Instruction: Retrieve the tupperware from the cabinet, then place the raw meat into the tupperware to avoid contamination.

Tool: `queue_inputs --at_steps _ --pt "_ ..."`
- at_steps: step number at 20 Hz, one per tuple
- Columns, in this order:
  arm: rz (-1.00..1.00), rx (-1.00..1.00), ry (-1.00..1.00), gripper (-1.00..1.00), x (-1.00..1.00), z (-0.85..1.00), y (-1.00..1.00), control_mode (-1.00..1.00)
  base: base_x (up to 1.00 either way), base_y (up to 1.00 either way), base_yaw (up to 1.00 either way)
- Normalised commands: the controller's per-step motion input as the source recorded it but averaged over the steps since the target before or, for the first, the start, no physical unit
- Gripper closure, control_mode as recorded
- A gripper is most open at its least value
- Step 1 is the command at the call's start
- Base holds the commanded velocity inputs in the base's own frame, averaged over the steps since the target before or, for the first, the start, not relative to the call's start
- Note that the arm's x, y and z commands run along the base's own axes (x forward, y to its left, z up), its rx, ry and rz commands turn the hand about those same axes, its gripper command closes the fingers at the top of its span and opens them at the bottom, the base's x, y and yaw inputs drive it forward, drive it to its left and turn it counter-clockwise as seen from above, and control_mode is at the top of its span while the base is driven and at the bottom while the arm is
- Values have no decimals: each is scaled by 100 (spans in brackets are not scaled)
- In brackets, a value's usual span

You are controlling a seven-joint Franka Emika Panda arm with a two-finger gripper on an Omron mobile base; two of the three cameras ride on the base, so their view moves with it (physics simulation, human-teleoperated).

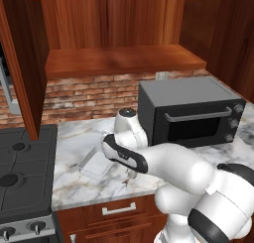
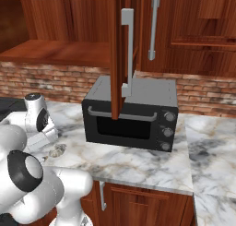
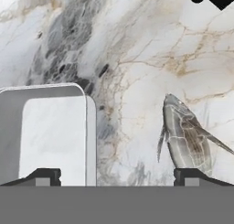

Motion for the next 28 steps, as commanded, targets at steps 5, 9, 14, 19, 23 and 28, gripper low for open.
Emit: queue_inputs --at_steps 5,9,14,19,23,28 --pt "2 -8 -4 -100 -45 -12 -43 -100 0 0 0" --pt "2 -3 -4 -100 -47 -27 -52 -100 0 0 0" --pt "2 0 -2 -100 -20 -24 -20 -100 0 0 0" --pt "1 0 0 -100 3 -12 -2 -100 0 0 0" --pt "1 0 2 -100 28 -6 0 -100 0 0 0" --pt "2 0 6 -100 38 -5 0 -100 0 0 0"
